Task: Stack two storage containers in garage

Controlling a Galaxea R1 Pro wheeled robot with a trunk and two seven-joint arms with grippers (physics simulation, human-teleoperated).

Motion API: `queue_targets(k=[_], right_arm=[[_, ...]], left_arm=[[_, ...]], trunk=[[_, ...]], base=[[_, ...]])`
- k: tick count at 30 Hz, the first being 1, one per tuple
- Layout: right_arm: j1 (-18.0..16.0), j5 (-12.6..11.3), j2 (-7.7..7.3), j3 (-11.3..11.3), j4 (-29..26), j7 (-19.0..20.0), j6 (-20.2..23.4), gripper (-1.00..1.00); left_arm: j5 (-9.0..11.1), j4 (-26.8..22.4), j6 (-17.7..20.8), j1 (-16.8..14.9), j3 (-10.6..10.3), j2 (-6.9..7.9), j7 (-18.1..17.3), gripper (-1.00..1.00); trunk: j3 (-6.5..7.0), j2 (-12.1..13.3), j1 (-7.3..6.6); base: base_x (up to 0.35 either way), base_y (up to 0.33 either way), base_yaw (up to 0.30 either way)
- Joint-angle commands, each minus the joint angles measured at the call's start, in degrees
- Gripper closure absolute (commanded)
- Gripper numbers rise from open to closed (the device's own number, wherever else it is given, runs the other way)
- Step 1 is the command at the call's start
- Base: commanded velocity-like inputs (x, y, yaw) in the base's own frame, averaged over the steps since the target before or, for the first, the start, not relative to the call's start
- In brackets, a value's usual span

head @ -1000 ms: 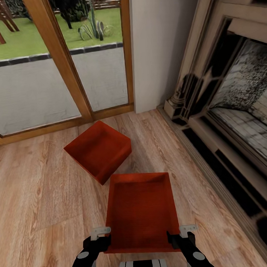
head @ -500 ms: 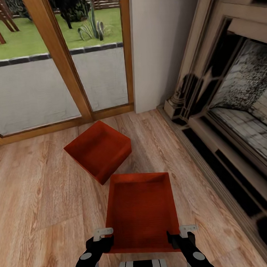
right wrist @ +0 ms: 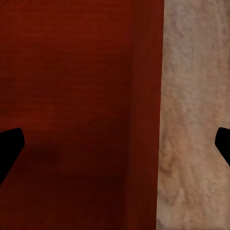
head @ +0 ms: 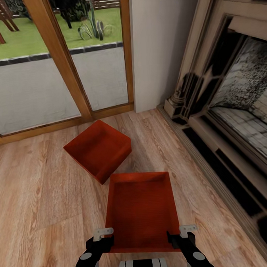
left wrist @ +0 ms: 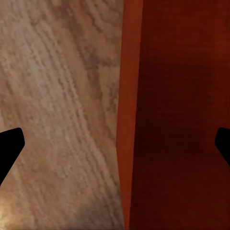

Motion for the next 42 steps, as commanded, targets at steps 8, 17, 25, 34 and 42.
queue_targets(k=[8,17,25,34,42], right_arm=[[-0.06,-0.62,-0.05,0.46,0.04,-0.43,-0.24,-1.0],[-0.03,-0.62,-0.05,0.46,0.04,-0.43,-0.24,-1.0],[-0.03,-0.63,-0.05,0.46,0.04,-0.43,-0.24,-1.0],[-0.05,-0.65,-0.05,0.46,0.04,-0.43,-0.24,-1.0],[-0.03,-0.66,-0.05,0.46,0.04,-0.43,-0.24,-1.0]], left_arm=[[-0.11,-0.1,0.33,-0.01,-0.05,0.0,0.24,-1.0],[-0.07,-0.1,0.33,0.0,-0.07,0.02,0.17,-1.0],[-0.1,-0.1,0.33,-0.01,-0.04,0.02,0.17,-1.0],[-0.06,-0.11,0.26,-0.02,-0.02,0.08,0.2,-1.0],[-0.05,-0.11,0.27,-0.01,-0.01,0.13,0.15,-1.0]], trunk=[[-0.75,-1.62,0.87],[-0.75,-1.62,0.87],[-1.11,-2.42,1.31],[-1.11,-2.42,1.31],[-1.11,-2.42,1.31]], base=[[0.0,0.0,0.0],[0.0,0.0,0.0],[0.0,0.0,0.0],[0.0,0.0,0.0],[0.0,0.0,0.0]])
